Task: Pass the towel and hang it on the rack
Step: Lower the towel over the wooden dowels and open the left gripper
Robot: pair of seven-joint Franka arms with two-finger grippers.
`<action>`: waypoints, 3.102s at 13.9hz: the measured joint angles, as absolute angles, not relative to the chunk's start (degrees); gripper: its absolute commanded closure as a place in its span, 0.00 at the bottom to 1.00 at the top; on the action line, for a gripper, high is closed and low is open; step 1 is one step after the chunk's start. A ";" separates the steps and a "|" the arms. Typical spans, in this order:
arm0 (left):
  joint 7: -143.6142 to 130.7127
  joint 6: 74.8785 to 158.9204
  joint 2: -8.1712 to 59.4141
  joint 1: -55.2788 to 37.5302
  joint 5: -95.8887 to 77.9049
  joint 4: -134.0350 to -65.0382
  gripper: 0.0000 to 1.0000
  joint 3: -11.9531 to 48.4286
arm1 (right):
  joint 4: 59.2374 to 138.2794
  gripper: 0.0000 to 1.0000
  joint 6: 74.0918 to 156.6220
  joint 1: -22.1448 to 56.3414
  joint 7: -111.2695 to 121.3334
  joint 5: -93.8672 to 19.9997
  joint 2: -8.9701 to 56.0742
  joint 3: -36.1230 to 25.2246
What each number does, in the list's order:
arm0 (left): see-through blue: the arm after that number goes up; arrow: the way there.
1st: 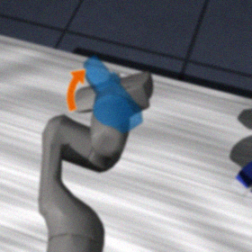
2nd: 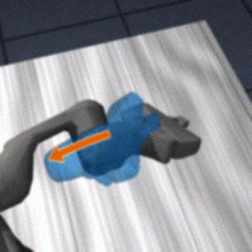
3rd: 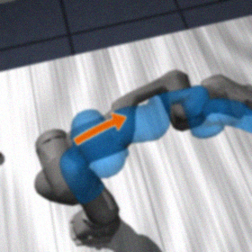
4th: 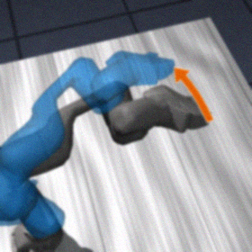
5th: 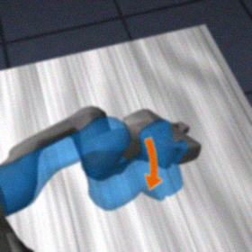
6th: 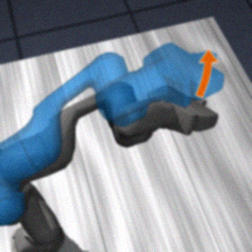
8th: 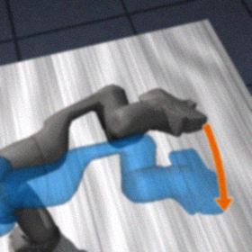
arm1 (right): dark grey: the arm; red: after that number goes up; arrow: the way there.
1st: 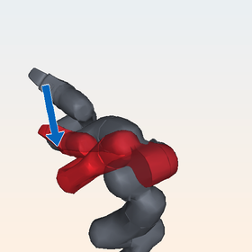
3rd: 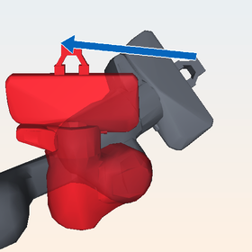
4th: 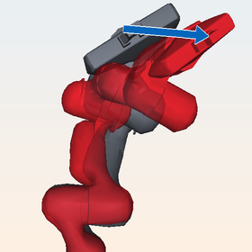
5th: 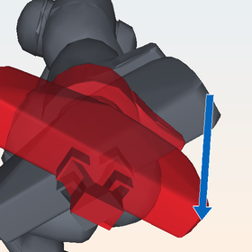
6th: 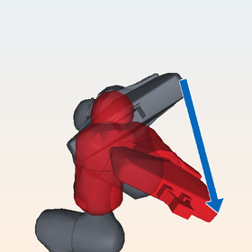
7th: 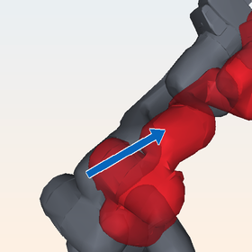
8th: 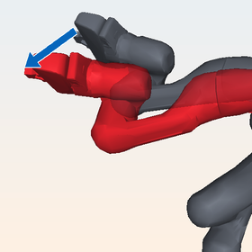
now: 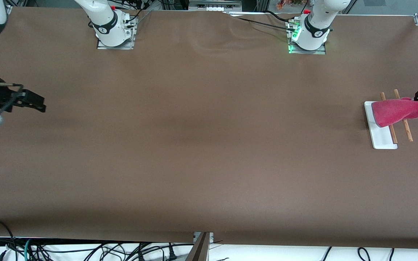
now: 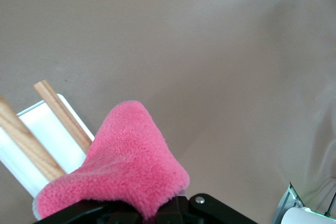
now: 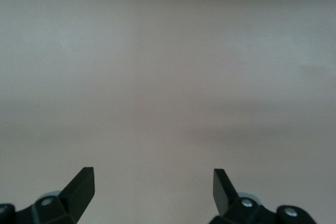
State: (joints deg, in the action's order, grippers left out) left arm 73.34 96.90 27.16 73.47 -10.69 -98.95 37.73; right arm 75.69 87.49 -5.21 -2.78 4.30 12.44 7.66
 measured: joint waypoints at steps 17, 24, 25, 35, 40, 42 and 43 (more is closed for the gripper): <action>79.60 96.69 36.67 73.48 -5.41 -90.04 0.76 34.16 | 82.50 0.00 86.28 -5.16 1.89 4.29 6.86 5.97; 81.36 96.68 39.08 73.47 -3.01 -87.53 0.00 33.74 | 82.49 0.00 86.34 -5.29 1.93 4.29 7.00 5.47; 81.56 96.68 39.53 73.49 -3.01 -87.22 0.00 33.58 | 82.49 0.00 86.41 -5.29 1.96 4.29 7.13 5.47; 82.15 96.05 40.38 73.08 -3.00 -81.28 0.00 32.61 | 82.47 0.00 86.48 -4.99 2.30 4.29 7.27 6.04; 71.45 92.96 37.68 70.77 -2.94 -79.49 0.00 33.46 | 82.45 0.00 86.48 -4.28 2.31 4.29 7.27 6.15; 64.60 89.95 34.91 69.92 -2.94 -79.28 0.00 34.03 | 82.45 0.00 86.48 -4.28 2.31 4.29 7.27 6.14; 61.14 88.87 33.52 69.64 -2.94 -79.25 0.00 34.86 | 82.45 0.00 86.47 -4.28 2.31 4.29 7.27 6.14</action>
State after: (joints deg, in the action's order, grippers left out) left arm 61.14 88.87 33.52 69.64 -2.94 -79.25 34.86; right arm 82.45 86.47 -4.28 2.31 4.29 7.27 6.14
